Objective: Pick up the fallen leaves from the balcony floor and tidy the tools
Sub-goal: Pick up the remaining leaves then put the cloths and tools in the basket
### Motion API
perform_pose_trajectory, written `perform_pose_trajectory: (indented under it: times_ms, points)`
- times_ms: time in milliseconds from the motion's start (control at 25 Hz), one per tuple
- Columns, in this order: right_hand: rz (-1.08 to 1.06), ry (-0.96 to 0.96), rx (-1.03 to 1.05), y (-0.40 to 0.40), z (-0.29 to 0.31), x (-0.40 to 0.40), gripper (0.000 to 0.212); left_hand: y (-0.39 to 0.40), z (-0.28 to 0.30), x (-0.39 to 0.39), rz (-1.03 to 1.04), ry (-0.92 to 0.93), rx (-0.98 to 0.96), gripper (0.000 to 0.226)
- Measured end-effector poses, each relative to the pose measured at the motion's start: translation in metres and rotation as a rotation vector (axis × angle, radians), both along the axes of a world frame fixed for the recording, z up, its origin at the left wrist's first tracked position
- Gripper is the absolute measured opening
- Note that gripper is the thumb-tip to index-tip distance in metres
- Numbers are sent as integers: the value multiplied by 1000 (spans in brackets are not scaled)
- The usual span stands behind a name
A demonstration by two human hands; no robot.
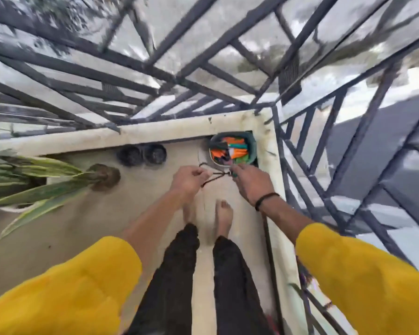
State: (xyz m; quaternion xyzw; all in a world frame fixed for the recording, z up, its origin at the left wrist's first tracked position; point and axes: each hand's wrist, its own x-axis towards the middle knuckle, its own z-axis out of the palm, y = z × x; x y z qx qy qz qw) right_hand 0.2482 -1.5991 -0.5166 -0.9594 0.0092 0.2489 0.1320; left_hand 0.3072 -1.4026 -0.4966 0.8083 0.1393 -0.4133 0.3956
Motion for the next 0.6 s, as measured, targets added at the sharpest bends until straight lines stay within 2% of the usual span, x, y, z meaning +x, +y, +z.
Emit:
perform_pose_trajectory:
  times_ms: [120, 240, 320, 400, 600]
  points:
    - [62, -24, -46, -19, -105, 31, 31, -22, -115, 28, 41, 46, -36, 29]
    - [60, -23, -71, -29, -225, 55, 17, -35, -262, 48, 211, 129, -50, 28]
    - [36, 10, -77, -33, -284, 65, 15, -45, -331, 56, 317, 143, -32, 36]
    - [-4, 26, -89, -33, -328, 70, 17, -56, -366, 59, 379, 154, -43, 50]
    - [-53, 31, -103, -31, -403, 75, 21, -70, -423, 72, 368, 128, 61, 66]
